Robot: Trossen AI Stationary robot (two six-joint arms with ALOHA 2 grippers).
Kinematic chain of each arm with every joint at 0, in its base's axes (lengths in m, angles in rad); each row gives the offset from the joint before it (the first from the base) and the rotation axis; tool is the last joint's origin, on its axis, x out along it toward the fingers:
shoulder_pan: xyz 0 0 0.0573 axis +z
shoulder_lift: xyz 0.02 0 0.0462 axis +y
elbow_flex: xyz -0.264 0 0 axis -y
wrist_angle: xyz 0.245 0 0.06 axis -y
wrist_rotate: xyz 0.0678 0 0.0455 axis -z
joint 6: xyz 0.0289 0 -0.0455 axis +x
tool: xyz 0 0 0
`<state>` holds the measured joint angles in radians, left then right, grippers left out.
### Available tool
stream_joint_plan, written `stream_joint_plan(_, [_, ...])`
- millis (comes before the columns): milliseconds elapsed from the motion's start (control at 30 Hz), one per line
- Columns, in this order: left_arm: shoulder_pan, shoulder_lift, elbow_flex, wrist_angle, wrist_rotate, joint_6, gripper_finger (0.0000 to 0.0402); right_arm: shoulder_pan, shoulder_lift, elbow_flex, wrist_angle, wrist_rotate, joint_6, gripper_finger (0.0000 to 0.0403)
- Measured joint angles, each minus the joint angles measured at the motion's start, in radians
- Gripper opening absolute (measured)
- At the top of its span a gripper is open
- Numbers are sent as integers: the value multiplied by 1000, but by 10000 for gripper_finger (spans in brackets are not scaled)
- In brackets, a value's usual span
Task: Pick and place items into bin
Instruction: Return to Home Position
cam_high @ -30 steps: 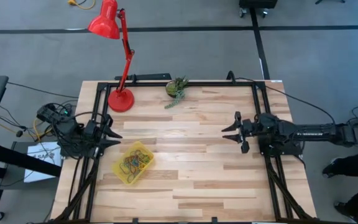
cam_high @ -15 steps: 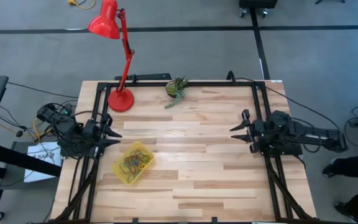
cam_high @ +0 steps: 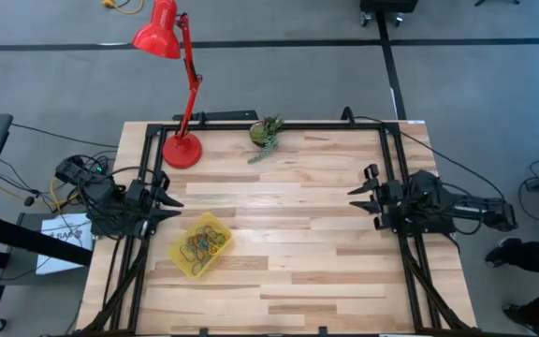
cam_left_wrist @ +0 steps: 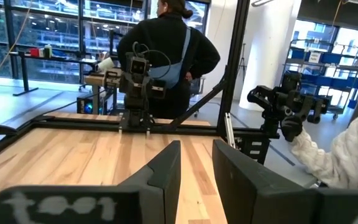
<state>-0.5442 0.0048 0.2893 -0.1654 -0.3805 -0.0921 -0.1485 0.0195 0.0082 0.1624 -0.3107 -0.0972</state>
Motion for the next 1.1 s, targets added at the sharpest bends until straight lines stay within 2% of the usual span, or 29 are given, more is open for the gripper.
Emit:
stream_joint_plan(300, [0,0,-12,13,32,37,82,-3,2,0,-36,1,10,118])
stream_joint_plan(500, [0,0,-162,195,114,60,82,-3,2,-1,-38,1,9,118])
stream_joint_plan(700, [0,0,-231,309,169,63,82,-3,2,-1,-46,1,9,118])
stream_joint_plan(1100, [0,0,-278,334,203,74,82,-3,2,-1,-106,1,10,118])
